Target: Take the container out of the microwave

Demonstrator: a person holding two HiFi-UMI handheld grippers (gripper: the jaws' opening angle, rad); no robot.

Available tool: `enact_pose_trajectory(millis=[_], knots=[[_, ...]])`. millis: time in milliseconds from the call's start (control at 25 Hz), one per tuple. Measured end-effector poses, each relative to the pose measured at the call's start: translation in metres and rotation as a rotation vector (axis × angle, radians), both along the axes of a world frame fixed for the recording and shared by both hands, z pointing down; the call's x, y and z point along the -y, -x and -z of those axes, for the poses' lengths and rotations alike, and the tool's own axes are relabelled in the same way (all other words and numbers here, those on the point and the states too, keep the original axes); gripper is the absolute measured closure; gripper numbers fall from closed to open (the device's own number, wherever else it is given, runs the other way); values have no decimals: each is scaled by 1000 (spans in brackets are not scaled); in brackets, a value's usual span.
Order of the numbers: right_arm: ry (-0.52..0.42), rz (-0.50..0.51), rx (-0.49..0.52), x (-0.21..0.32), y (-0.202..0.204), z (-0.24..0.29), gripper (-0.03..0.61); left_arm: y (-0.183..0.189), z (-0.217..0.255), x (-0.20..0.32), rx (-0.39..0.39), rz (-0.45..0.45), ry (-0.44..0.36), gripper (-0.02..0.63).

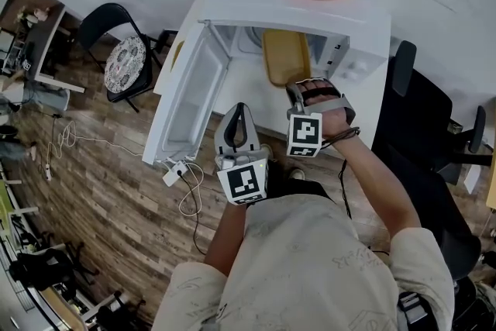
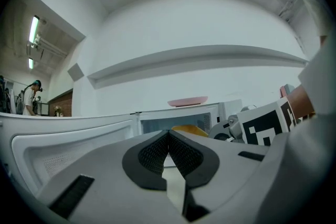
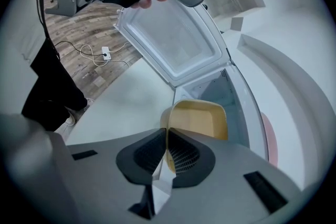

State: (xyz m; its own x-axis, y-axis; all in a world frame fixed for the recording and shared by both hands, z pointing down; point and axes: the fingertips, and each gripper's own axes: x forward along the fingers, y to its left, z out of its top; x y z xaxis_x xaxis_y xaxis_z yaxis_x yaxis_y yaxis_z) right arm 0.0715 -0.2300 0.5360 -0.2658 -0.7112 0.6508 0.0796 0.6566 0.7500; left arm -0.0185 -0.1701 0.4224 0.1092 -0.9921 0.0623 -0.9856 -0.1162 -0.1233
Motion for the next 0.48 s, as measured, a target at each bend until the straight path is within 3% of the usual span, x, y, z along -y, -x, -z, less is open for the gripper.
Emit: enact_pose_trajectory(millis=[480], knots=[[1, 28, -3, -17, 1, -5, 548, 2, 2, -5, 13, 4, -32, 606]])
